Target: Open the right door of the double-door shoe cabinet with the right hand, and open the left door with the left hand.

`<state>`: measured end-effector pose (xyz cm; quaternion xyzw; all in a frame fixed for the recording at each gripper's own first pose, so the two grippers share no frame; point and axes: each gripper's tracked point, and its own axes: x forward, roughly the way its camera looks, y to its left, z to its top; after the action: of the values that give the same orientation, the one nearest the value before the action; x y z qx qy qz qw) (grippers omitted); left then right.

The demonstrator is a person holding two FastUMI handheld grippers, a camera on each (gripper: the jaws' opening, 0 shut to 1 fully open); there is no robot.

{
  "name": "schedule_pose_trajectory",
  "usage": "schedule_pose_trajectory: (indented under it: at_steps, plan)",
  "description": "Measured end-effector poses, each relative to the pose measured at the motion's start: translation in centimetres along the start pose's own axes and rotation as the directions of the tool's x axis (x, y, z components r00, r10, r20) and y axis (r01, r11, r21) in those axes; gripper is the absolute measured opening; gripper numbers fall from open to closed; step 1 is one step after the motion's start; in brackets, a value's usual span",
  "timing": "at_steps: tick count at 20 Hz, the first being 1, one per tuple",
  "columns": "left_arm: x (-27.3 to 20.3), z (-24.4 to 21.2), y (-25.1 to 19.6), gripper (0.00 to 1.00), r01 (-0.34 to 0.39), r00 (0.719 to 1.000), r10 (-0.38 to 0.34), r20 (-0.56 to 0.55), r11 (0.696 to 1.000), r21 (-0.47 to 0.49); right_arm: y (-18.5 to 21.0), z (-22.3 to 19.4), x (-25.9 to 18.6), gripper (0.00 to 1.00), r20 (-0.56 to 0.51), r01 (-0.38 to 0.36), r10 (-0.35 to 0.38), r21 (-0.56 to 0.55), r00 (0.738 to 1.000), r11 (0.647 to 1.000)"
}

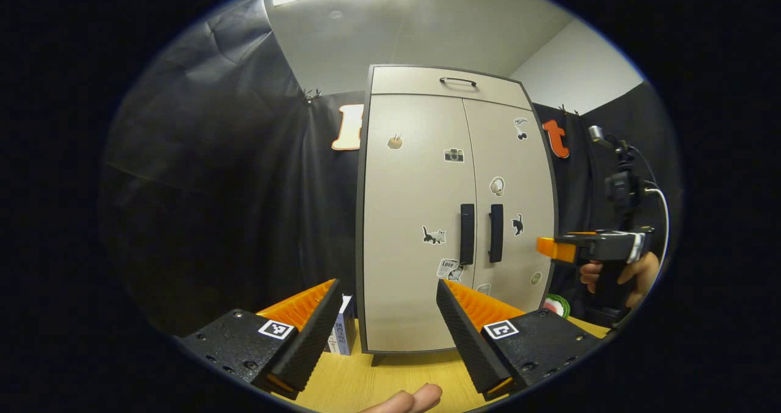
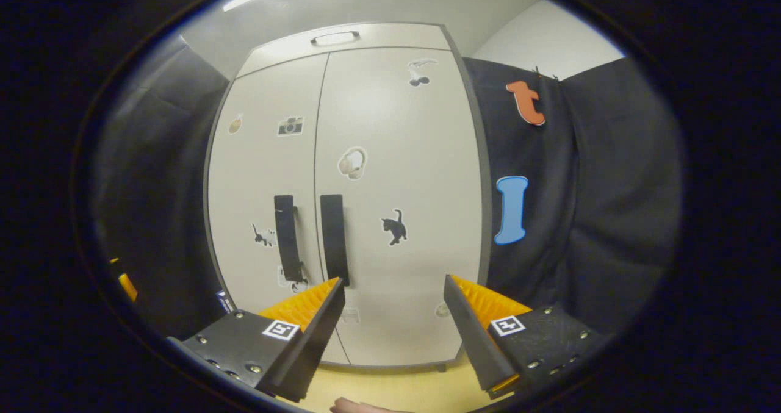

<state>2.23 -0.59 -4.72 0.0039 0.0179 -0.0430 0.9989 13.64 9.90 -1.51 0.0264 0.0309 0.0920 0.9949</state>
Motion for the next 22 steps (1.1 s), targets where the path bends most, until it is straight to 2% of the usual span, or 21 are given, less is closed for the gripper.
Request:
schedule_pose_trajectory:
  at_steps: [3, 4, 5, 6, 7, 8, 10, 11, 13, 14, 15, 16, 17, 18, 20, 21, 22]
  plan:
    - [0.4, -1.0, 0.2, 0.97, 0.006, 1.000, -0.006, -0.011, 1.000, 0.004, 2.1, 0.5, 3.4, 0.98, -0.008, -0.049, 0.049, 0.053, 0.999, 0.997]
    - [0.4, -1.2, 0.3, 0.97, 0.009, 1.000, -0.009, -0.014, 1.000, 0.009, 2.4, 0.5, 4.4, 0.94, -0.012, -0.055, 0.056, 0.058, 0.998, 0.997]
    - [0.3, -1.5, 0.6, 0.97, 0.007, 1.000, -0.007, -0.017, 1.000, 0.012, 2.7, 0.5, 5.4, 0.94, -0.014, -0.058, 0.058, 0.051, 0.998, 0.997]
    - [0.3, -1.6, 0.8, 0.97, 0.006, 1.000, -0.006, -0.020, 1.000, 0.014, 3.0, 0.5, 6.1, 0.98, -0.017, -0.063, 0.064, 0.043, 0.998, 0.997]
    - [0.2, -1.8, 1.0, 0.97, 0.005, 1.000, -0.005, -0.020, 1.000, 0.014, 3.4, 0.5, 6.9, 0.98, -0.019, -0.072, 0.073, 0.040, 0.997, 0.997]
    - [0.2, -1.8, 1.3, 0.97, 0.004, 1.000, -0.004, -0.018, 1.000, 0.014, 3.7, 0.3, 7.4, 0.94, -0.020, -0.083, 0.084, 0.033, 0.996, 0.996]
    - [0.1, -1.7, 2.0, 0.97, -0.001, 1.000, 0.001, -0.010, 1.000, 0.012, 4.9, 0.5, 8.2, 0.94, -0.009, -0.133, 0.134, 0.046, 0.991, 0.990]
    - [0.0, -1.7, 2.3, 0.97, -0.008, 1.000, 0.008, -0.008, 1.000, 0.010, 5.2, 0.3, 8.7, 0.98, -0.019, -0.133, 0.134, 0.050, 0.991, 0.990]
    - [0.0, -1.8, 2.6, 0.97, -0.015, 1.000, 0.015, -0.007, 1.000, 0.007, 5.0, -0.2, 9.6, 0.98, -0.041, -0.106, 0.107, 0.028, 0.993, 0.994]
    - [0.1, -1.9, 2.6, 0.97, -0.014, 1.000, 0.014, -0.010, 1.000, 0.007, 5.5, -0.2, 10.0, 0.98, -0.043, -0.117, 0.118, 0.027, 0.992, 0.993]
    - [0.2, -2.1, 2.6, 0.97, -0.013, 1.000, 0.013, -0.015, 1.000, 0.009, 5.5, -0.1, 9.7, 0.88, -0.051, -0.104, 0.106, 0.033, 0.993, 0.994]
    - [0.3, -2.2, 2.5, 0.97, -0.013, 1.000, 0.013, -0.018, 1.000, 0.012, 5.5, -0.2, 10.3, 0.84, -0.054, -0.088, 0.089, 0.030, 0.995, 0.996]
    - [0.3, -2.4, 2.4, 0.97, -0.012, 1.000, 0.012, -0.022, 1.000, 0.014, 5.5, -0.2, 10.1, 0.86, -0.067, -0.075, 0.077, 0.029, 0.995, 0.997]
    - [0.4, -2.6, 2.1, 0.97, -0.007, 1.000, 0.008, -0.026, 1.000, 0.016, 6.1, -0.2, 10.3, 0.82, -0.065, -0.085, 0.086, 0.020, 0.994, 0.996]
    - [0.4, -3.0, 1.8, 0.97, 0.001, 0.999, 0.000, -0.035, 1.000, 0.019, 7.5, -0.4, 10.1, 0.69, -0.066, -0.117, 0.118, 0.010, 0.991, 0.993]
    - [0.4, -3.2, 1.6, 0.97, 0.004, 0.999, -0.003, -0.040, 1.000, 0.021, 7.4, -0.4, 10.0, 0.37, -0.064, -0.101, 0.101, -0.002, 0.993, 0.995]
    - [0.3, -3.2, 1.6, 0.97, 0.004, 0.999, -0.003, -0.043, 1.000, 0.021, 7.5, -0.3, 9.7, 0.35, -0.072, -0.085, 0.085, -0.002, 0.994, 0.996]
